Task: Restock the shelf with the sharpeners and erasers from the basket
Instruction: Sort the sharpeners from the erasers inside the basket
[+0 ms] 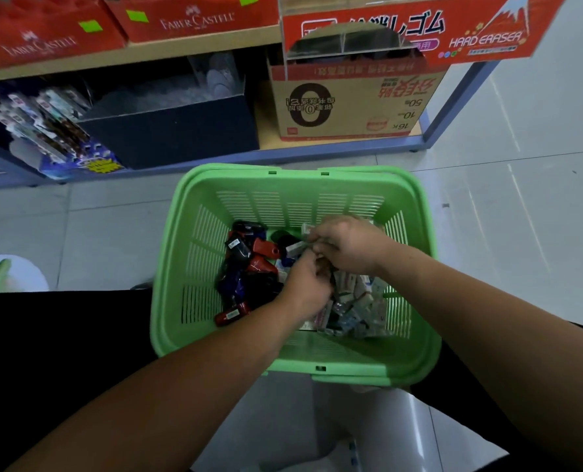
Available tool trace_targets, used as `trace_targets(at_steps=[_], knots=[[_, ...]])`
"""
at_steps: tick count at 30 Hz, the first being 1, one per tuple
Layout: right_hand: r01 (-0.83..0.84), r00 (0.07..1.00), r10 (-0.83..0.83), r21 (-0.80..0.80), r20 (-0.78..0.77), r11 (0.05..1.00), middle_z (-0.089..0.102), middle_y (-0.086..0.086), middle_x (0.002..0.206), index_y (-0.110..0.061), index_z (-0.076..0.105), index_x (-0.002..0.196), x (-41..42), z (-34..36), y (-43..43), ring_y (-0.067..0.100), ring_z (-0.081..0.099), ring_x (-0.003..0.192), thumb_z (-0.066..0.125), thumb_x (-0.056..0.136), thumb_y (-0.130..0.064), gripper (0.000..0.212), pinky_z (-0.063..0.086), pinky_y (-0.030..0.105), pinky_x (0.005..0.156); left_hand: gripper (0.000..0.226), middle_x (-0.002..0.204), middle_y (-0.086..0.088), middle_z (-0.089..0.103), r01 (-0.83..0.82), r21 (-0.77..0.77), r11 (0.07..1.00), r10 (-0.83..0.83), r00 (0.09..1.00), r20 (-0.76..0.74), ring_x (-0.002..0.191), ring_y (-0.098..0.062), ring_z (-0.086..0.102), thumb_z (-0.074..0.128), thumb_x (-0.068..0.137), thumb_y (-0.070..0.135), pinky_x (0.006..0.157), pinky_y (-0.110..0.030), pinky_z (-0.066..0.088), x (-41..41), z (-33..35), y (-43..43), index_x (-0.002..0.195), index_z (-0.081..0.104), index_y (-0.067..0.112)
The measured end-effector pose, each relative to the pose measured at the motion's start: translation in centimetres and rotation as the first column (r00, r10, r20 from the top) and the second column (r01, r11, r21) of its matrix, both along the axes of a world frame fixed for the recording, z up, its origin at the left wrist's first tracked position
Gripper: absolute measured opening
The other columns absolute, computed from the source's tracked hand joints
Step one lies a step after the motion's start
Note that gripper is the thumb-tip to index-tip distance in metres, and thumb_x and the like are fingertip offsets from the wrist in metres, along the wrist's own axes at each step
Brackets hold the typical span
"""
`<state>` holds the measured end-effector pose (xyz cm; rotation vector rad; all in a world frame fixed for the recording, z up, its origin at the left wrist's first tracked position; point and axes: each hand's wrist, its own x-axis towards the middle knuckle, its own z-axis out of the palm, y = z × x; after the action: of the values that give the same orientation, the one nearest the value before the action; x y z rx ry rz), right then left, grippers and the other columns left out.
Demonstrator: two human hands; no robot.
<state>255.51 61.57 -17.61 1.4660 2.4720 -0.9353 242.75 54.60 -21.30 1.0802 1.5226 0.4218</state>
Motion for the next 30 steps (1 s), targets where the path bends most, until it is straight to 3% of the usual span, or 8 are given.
trace_targets(at_steps=[3,7,9,11,14,17,23,30], knots=[[-0.028,0.996,0.034,-0.064,0.085,0.998,0.066,-0.003,0.133,-0.028,0.064,0.133,0.8,-1.4,-0.3,0.025,0.055,0.13,0.055,0.101,-0.043,0.037,0.031,0.046,0.116,0.029,0.105,-0.011,0.071,-0.161,-0.158,0.974,0.182,0.975,0.125,0.1,-0.027,0.068,0.059,0.092,-0.012,0.085,-0.037,0.058,-1.0,-0.9,0.7,0.108,0.063,0.011],[-0.217,0.934,0.223,-0.053,0.279,0.975,0.051,-0.003,0.148,-0.03,0.056,0.145,1.3,-2.2,-1.3,0.023,0.036,0.147,0.043,0.098,-0.064,0.059,0.015,0.048,0.125,0.015,0.101,-0.014,0.075,-0.103,-0.205,0.973,0.123,0.989,0.087,0.092,-0.028,0.073,0.068,0.091,-0.008,0.08,-0.031,0.061,-1.8,-1.2,1.0,0.099,0.072,0.004],[-0.284,0.887,0.28,-0.046,0.368,0.958,0.037,0.0,0.16,-0.034,0.046,0.154,1.1,-2.2,-1.6,0.025,0.023,0.155,0.051,0.097,-0.067,0.066,0.009,0.05,0.128,0.018,0.097,-0.015,0.074,-0.17,-0.189,0.967,0.182,0.982,0.05,0.087,-0.028,0.074,0.064,0.092,-0.01,0.074,-0.031,0.064,-2.7,-1.3,1.7,0.096,0.072,0.005],[-0.297,0.87,0.291,-0.048,0.397,0.954,0.028,0.004,0.165,-0.038,0.04,0.157,0.9,-2.2,-1.8,0.028,0.017,0.157,0.057,0.096,-0.065,0.069,0.007,0.053,0.129,0.02,0.095,-0.009,0.073,-0.156,-0.039,0.987,0.15,0.979,-0.135,0.087,-0.026,0.071,0.063,0.09,-0.007,0.074,-0.034,0.062,-4.2,-2.4,2.6,0.092,0.071,0.012],[-0.316,0.854,0.303,-0.04,0.423,0.948,0.022,0.006,0.168,-0.037,0.037,0.159,0.7,-2.1,-1.6,0.03,0.014,0.158,0.061,0.097,-0.056,0.069,0.006,0.053,0.128,0.025,0.108,-0.006,0.072,0.034,0.034,0.999,-0.016,0.903,-0.429,0.097,-0.023,0.066,0.063,0.089,0.0,0.083,-0.029,0.053,-6.8,-3.8,3.4,0.108,0.072,0.013],[-0.313,0.856,0.295,-0.029,0.425,0.949,0.022,0.006,0.168,-0.036,0.038,0.159,0.7,-2.1,-1.6,0.03,0.014,0.158,0.064,0.096,-0.052,0.069,0.006,0.052,0.128,0.027,0.113,-0.009,0.072,0.186,-0.035,0.982,-0.177,0.834,-0.522,0.099,-0.025,0.066,0.067,0.091,0.006,0.082,-0.029,0.053,-7.7,-5.0,3.9,0.118,0.071,0.008],[-0.213,0.926,0.208,-0.021,0.314,0.977,0.042,0.004,0.158,-0.033,0.058,0.145,0.3,-2.1,-1.2,0.028,0.031,0.15,0.068,0.091,-0.055,0.06,0.013,0.051,0.127,0.044,0.11,-0.009,0.073,0.223,-0.005,0.975,-0.192,0.828,-0.528,0.091,-0.031,0.067,0.064,0.097,0.027,0.075,-0.036,0.057,-6.8,-6.0,3.2,0.14,0.059,0.028],[-0.071,0.973,0.067,0.011,0.219,0.997,0.058,0.002,0.139,-0.028,0.064,0.137,0.0,-2.2,-0.9,0.026,0.047,0.134,0.06,0.099,-0.053,0.046,0.027,0.047,0.122,0.055,0.129,0.002,0.066,0.112,-0.081,0.99,-0.136,0.893,-0.429,0.11,-0.026,0.066,0.072,0.093,0.043,0.095,-0.039,0.055,-6.5,-6.3,4.4,0.142,0.05,0.031]])
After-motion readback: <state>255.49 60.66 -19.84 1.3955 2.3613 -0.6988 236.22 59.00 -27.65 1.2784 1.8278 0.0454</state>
